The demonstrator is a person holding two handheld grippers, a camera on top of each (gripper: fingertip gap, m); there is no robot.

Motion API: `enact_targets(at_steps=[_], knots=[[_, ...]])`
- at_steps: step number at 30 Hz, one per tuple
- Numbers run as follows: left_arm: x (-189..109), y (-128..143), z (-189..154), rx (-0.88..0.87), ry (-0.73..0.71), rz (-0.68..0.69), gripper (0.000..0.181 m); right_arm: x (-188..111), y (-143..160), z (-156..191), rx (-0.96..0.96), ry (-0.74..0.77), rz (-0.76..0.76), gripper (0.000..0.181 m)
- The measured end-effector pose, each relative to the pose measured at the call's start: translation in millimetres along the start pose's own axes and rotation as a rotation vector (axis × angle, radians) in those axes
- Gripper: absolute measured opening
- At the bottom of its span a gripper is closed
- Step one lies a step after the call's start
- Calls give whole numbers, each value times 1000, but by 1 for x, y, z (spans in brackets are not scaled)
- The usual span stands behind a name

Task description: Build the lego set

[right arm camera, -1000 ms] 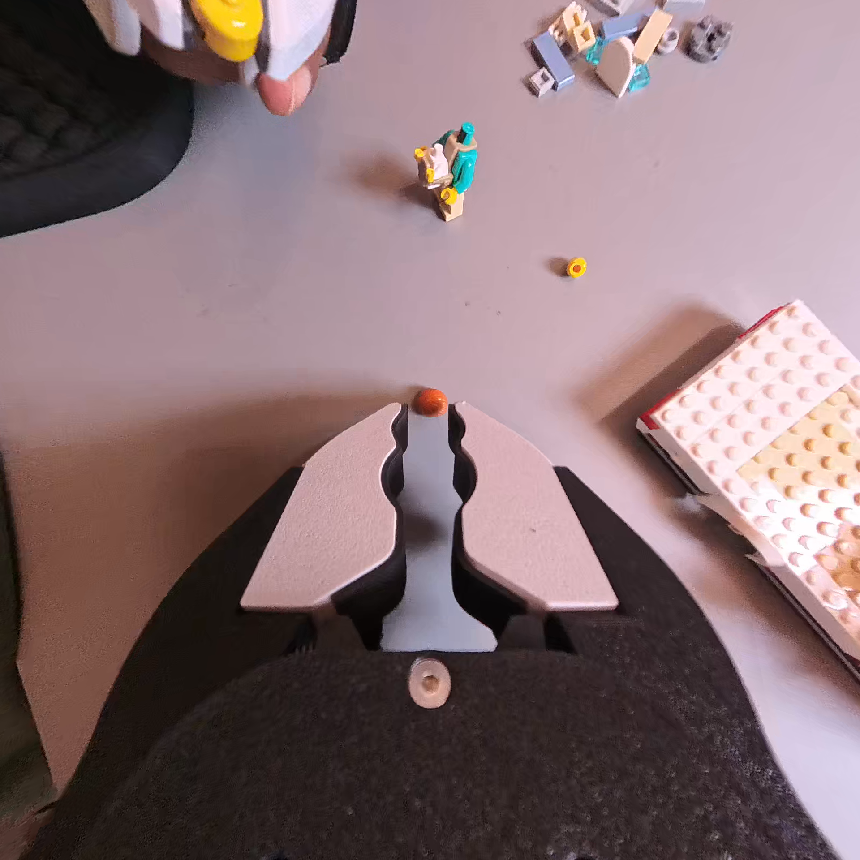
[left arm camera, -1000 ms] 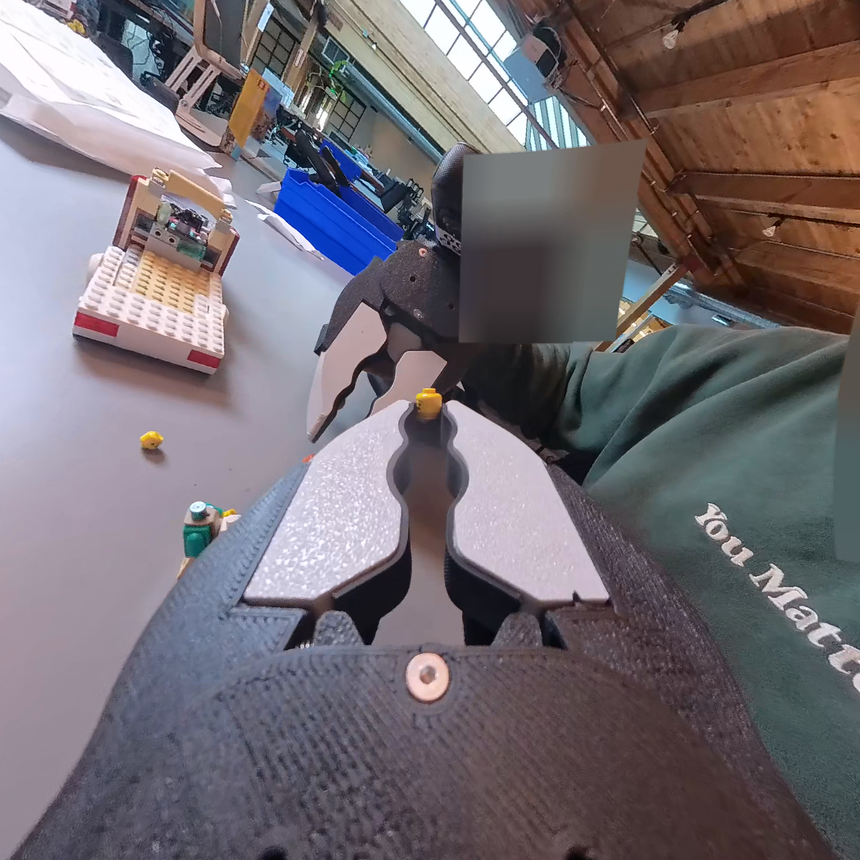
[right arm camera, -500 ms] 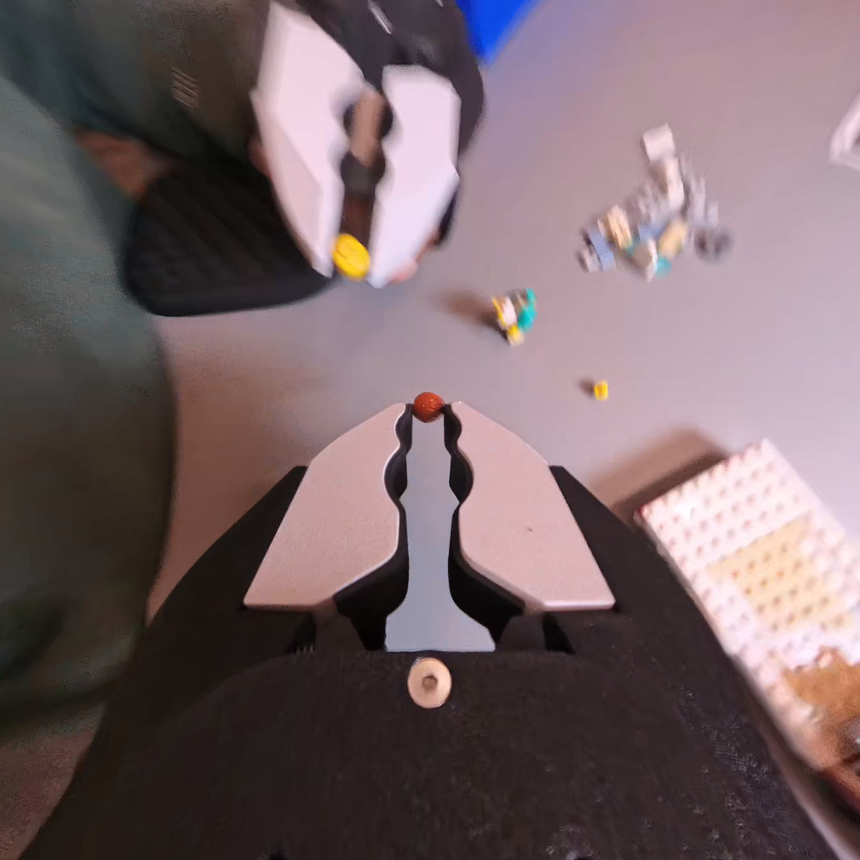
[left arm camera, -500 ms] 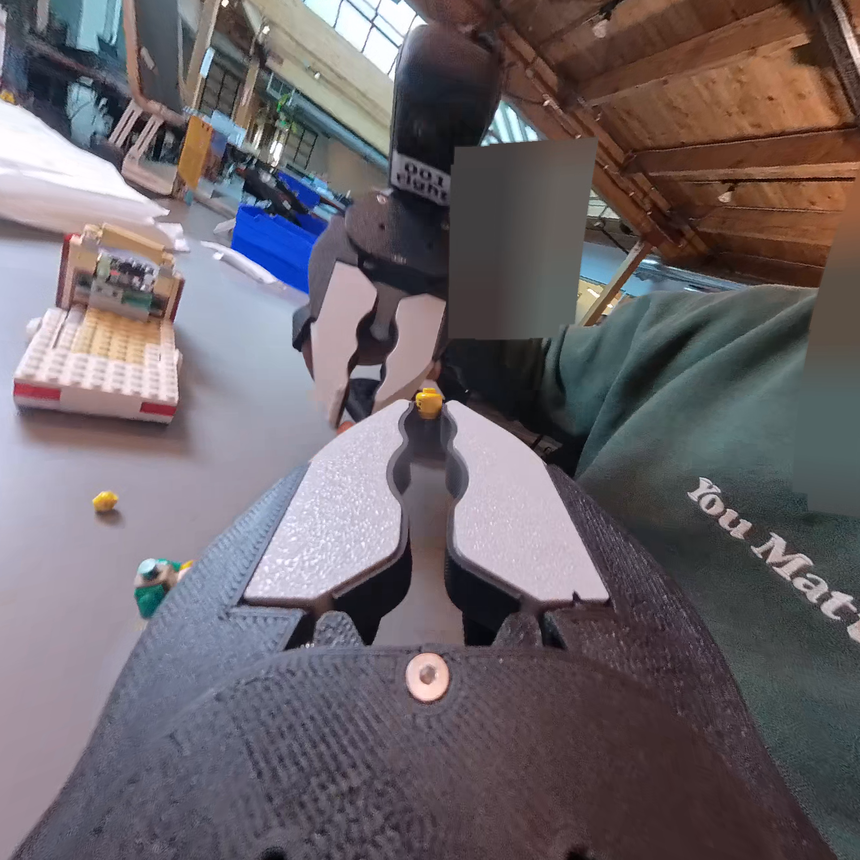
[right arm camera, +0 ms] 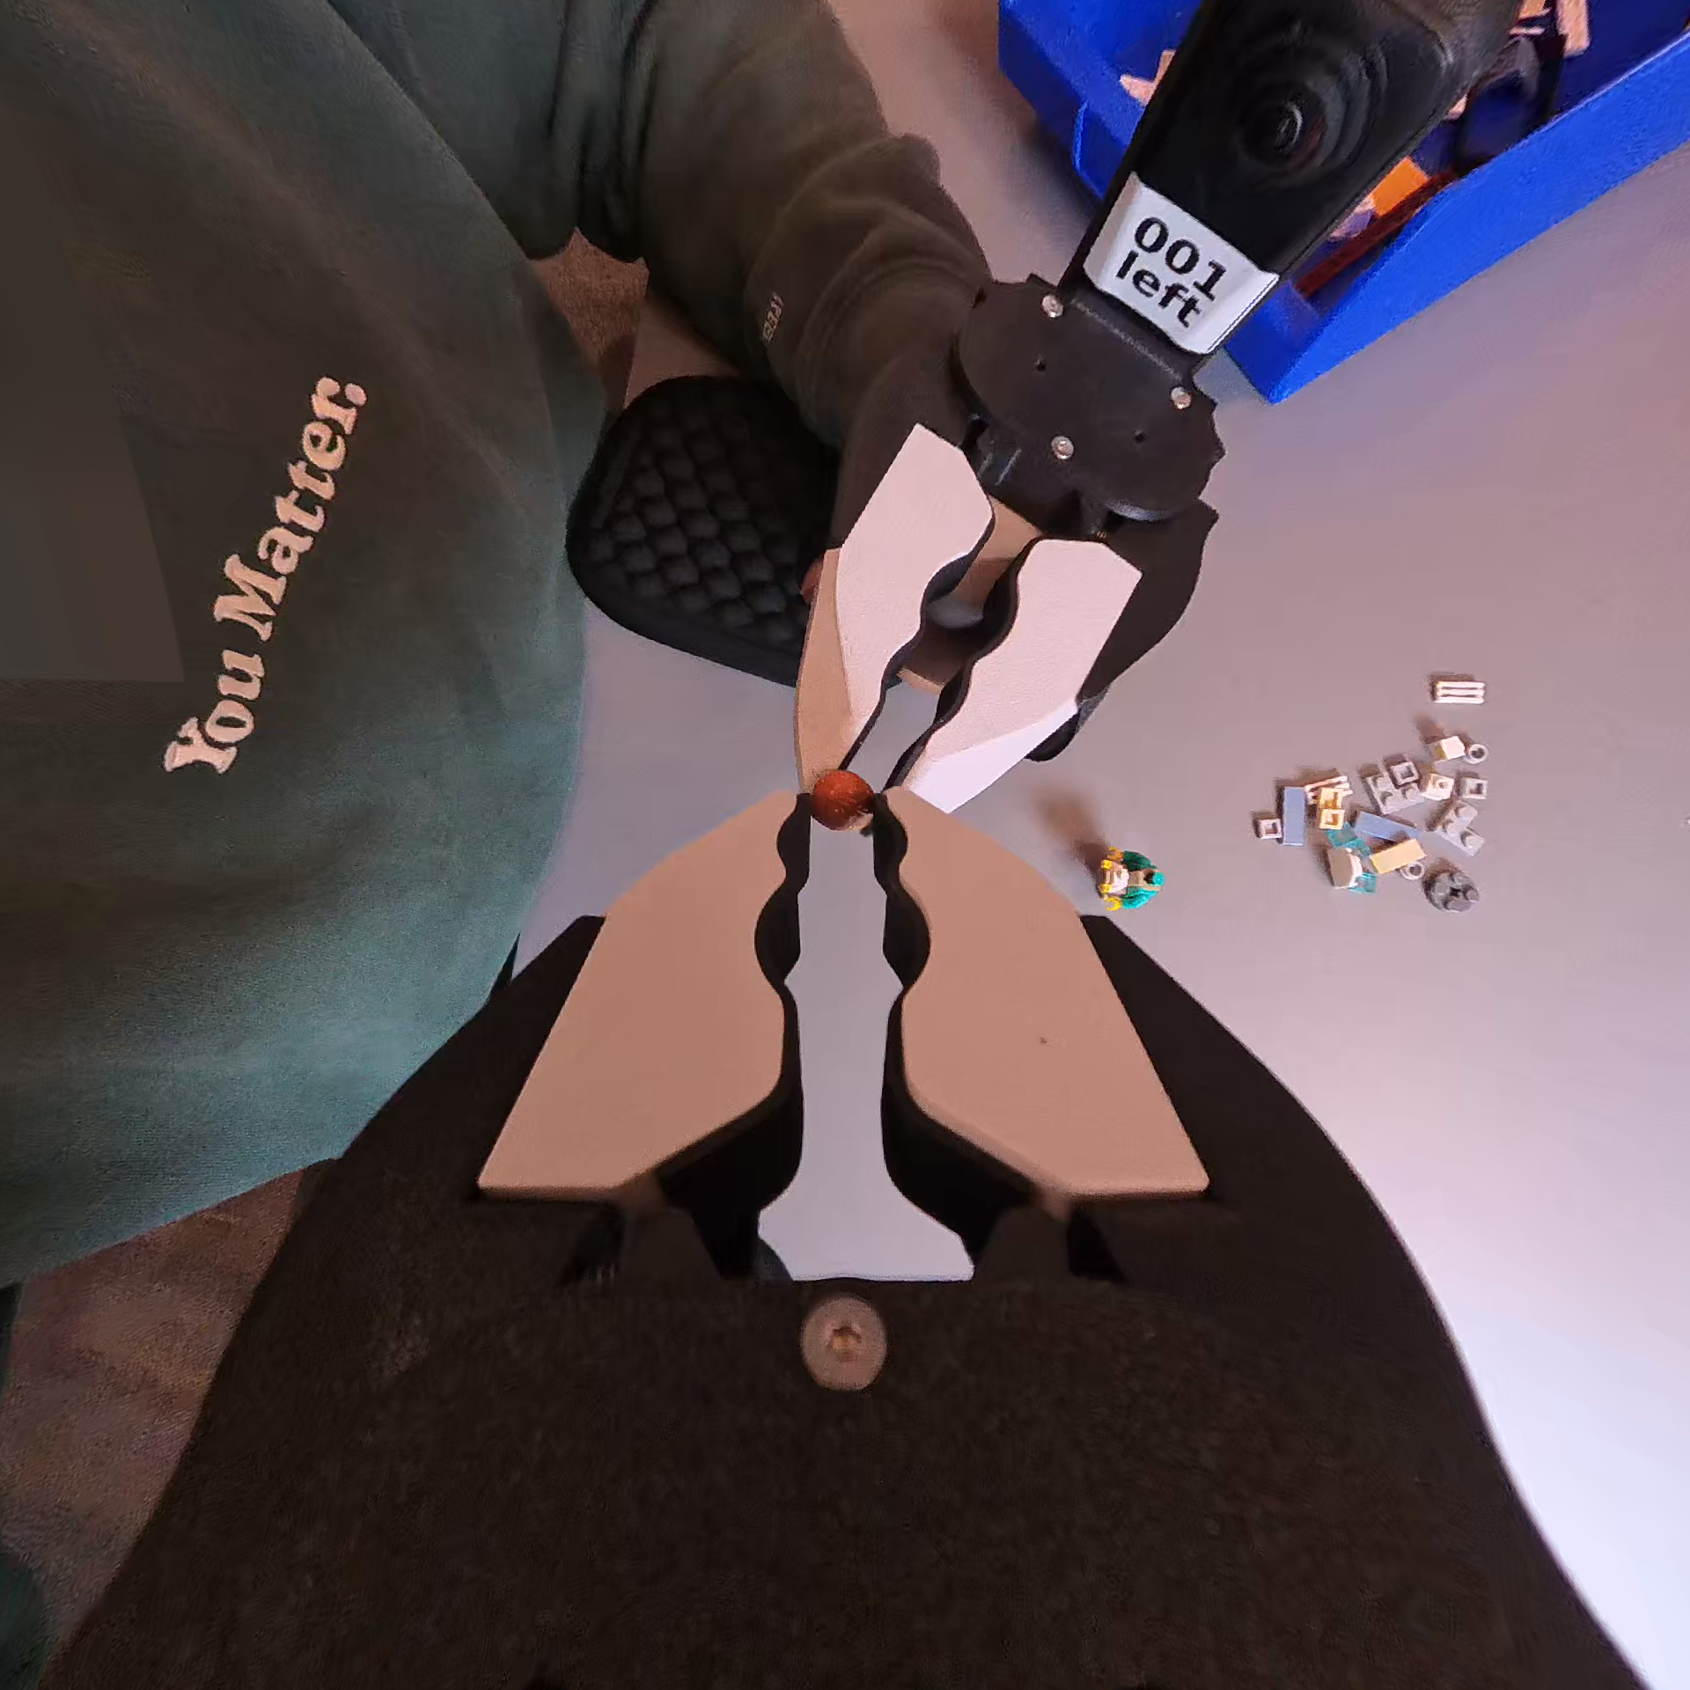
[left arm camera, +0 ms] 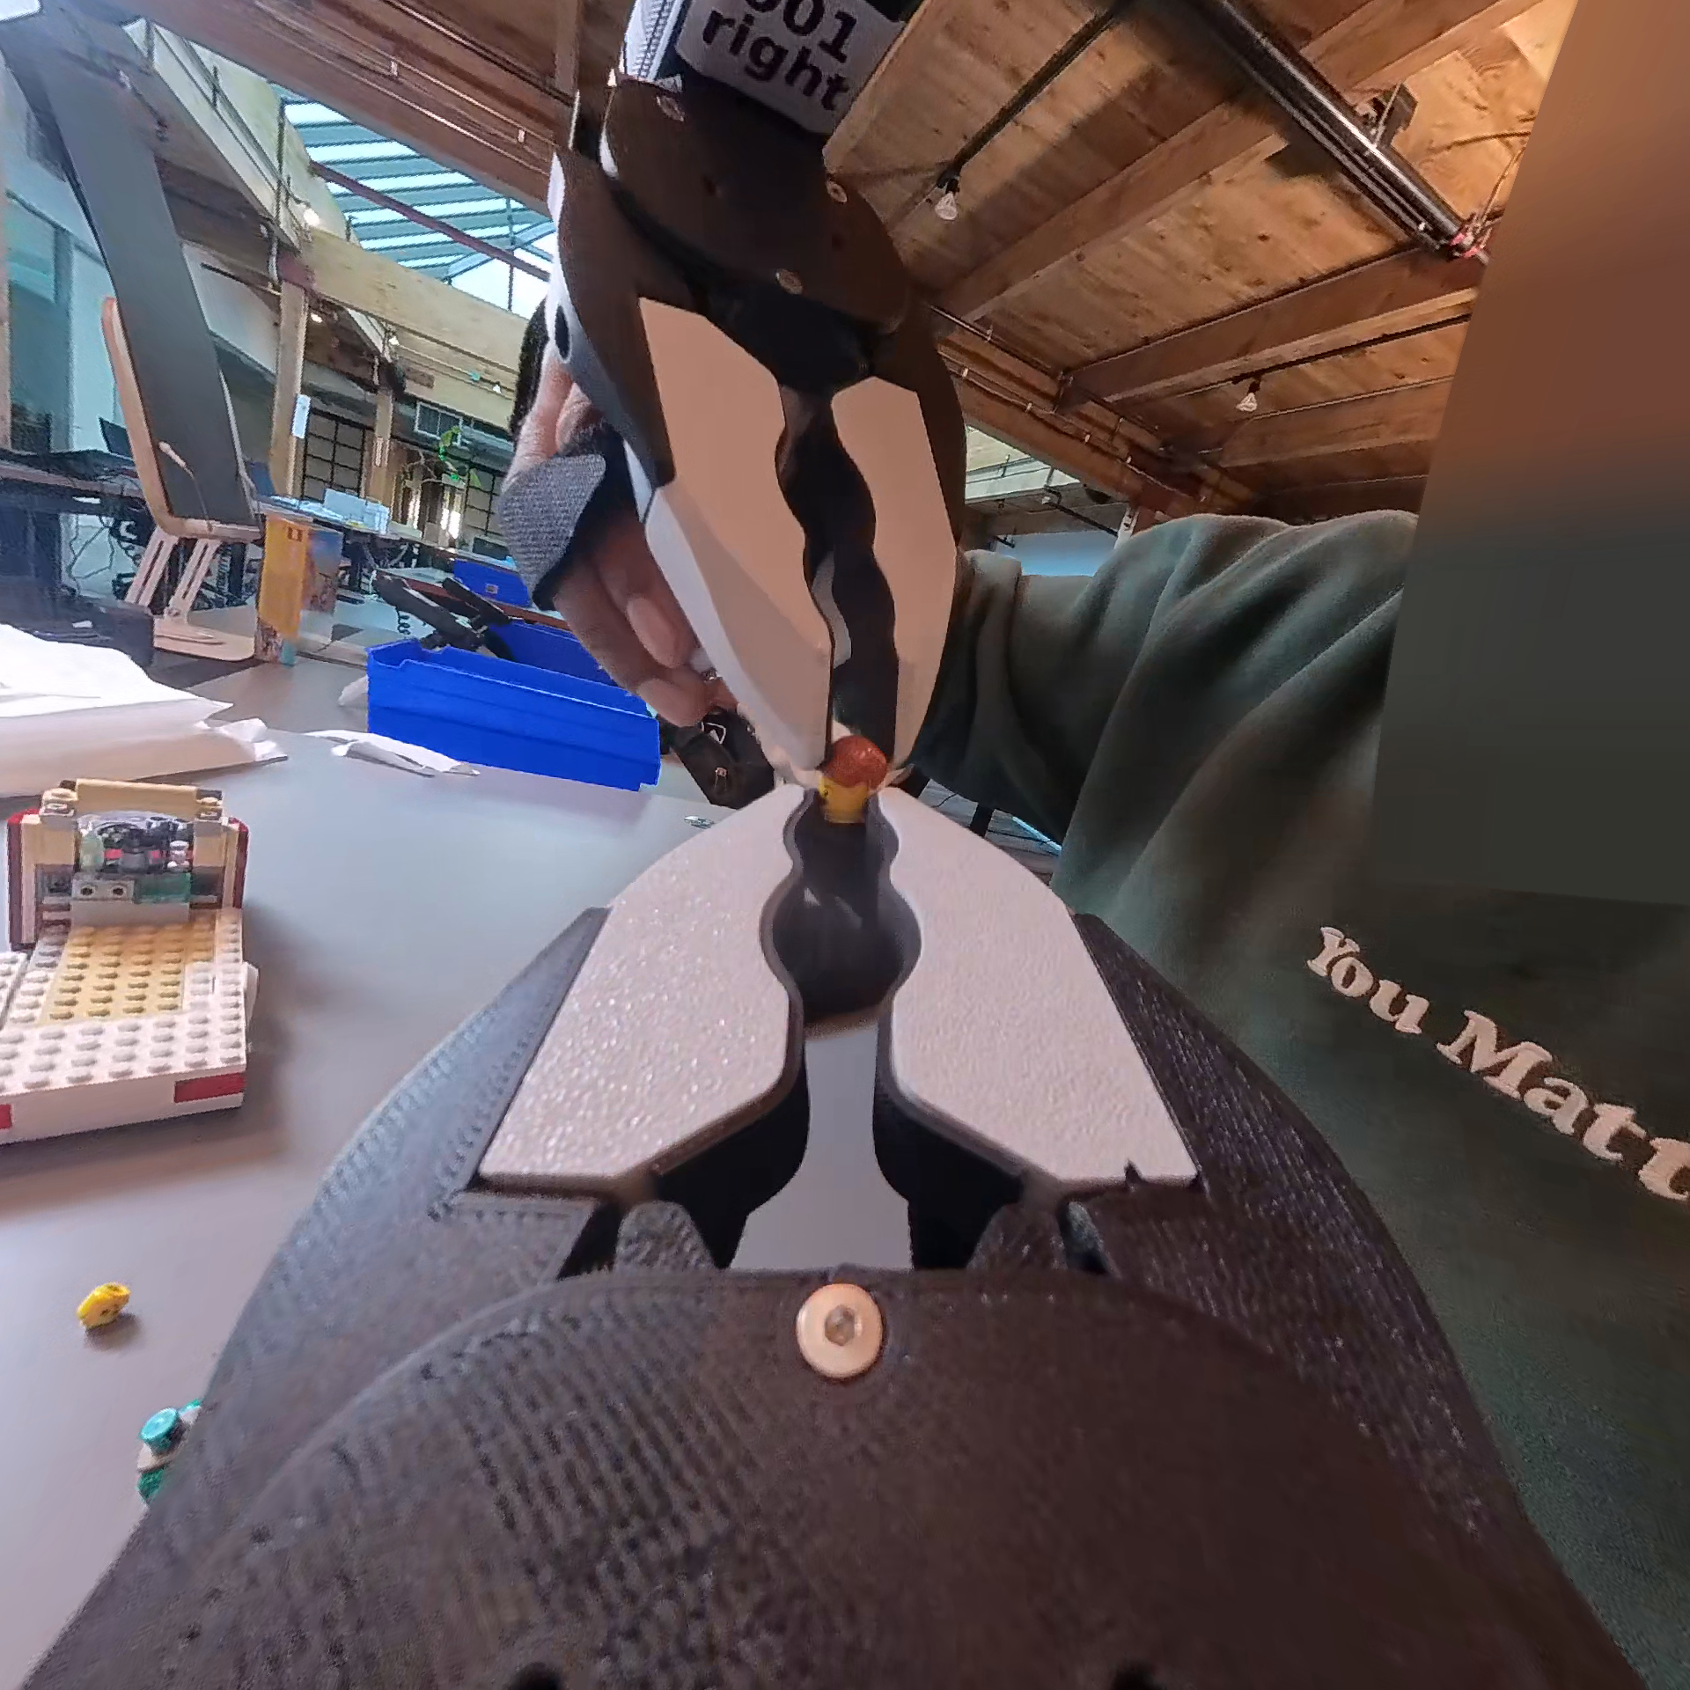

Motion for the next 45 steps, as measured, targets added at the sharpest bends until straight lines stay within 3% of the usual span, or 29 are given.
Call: enact_targets(at_steps=[15,18,24,29,45], knots=[[-2,-9,-5,-28,35,-72,9,-7,-11,6,-54,57,-37,22],[-5,-14,-5,-59,35,-109,9,-13,-13,10,-167,197,-83,27],[-10,-27,-2,-129,38,-189,10,-3,-5,23,-486,655,-201,28],[-7,-27,-3,-181,52,-205,9,6,-4,27,-607,850,-265,27],[-1,-22,-7,-251,122,-184,10,10,0,29,-603,818,-349,17]])
Point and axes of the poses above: each gripper's, where its closed fingertips meet, x out along the fingers, y out of its underside, z = x × y across the jaws, the point moved 6 cm from there along -x, back along the fingers, and after that the axes turned 2 degrees about -y, right-handed, at the moved point
